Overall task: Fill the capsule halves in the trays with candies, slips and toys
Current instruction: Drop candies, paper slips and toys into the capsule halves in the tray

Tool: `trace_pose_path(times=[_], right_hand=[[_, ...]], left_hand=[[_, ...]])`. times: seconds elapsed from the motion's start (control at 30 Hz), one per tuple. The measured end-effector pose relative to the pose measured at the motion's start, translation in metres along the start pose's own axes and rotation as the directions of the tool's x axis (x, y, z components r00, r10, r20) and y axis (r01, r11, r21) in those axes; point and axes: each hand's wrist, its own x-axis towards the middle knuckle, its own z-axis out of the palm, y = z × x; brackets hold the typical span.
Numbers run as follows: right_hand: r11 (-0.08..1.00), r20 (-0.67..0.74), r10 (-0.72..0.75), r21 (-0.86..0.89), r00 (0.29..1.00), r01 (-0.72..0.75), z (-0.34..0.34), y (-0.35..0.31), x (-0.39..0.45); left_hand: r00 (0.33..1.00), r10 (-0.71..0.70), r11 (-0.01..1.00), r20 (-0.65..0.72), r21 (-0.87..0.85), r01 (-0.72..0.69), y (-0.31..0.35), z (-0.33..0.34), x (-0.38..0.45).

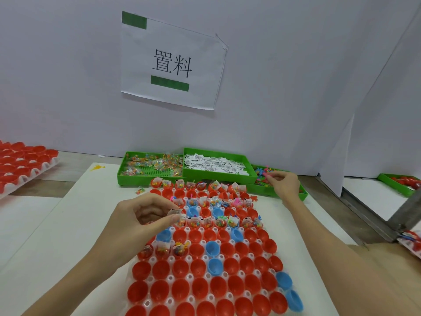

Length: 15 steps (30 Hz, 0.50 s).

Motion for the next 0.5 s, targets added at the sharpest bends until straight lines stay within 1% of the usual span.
trace_pose_path(times=[0.07, 0.17, 0.23, 0.3, 0.37, 0.43, 0.5], right_hand=[[0.996, -0.017, 0.006, 0.087, 1.000, -0.005, 0.000, -0.007, -0.006], [0.972, 0.026, -0.029, 0.232, 0.999, 0.022, -0.002, -0.030, -0.029], [0.946, 0.074, -0.090, 0.319, 0.993, 0.062, -0.005, -0.051, -0.057], [0.920, 0.140, -0.182, 0.372, 0.973, 0.119, -0.011, -0.074, -0.093], [0.902, 0.243, -0.284, 0.394, 0.927, 0.174, -0.019, -0.095, -0.133], [0.888, 0.363, -0.391, 0.389, 0.846, 0.243, -0.025, -0.110, -0.170], [0.870, 0.443, -0.457, 0.403, 0.771, 0.284, -0.025, -0.119, -0.199]], left_hand=[[1.000, 0.007, 1.000, 0.000, -0.007, -0.007, 0.000, 0.001, 0.000], [1.000, 0.015, 0.999, 0.006, -0.044, -0.015, 0.001, 0.002, -0.001], [0.999, 0.027, 0.998, 0.019, -0.053, -0.026, 0.001, 0.003, -0.003], [0.999, 0.038, 0.998, 0.034, -0.060, -0.036, 0.002, 0.005, -0.004], [0.998, 0.047, 0.996, 0.031, -0.071, -0.045, 0.002, 0.007, -0.006], [0.998, 0.059, 0.996, 0.023, -0.065, -0.058, 0.001, 0.010, -0.008], [0.997, 0.066, 0.995, 0.028, -0.074, -0.064, 0.000, 0.012, -0.009]])
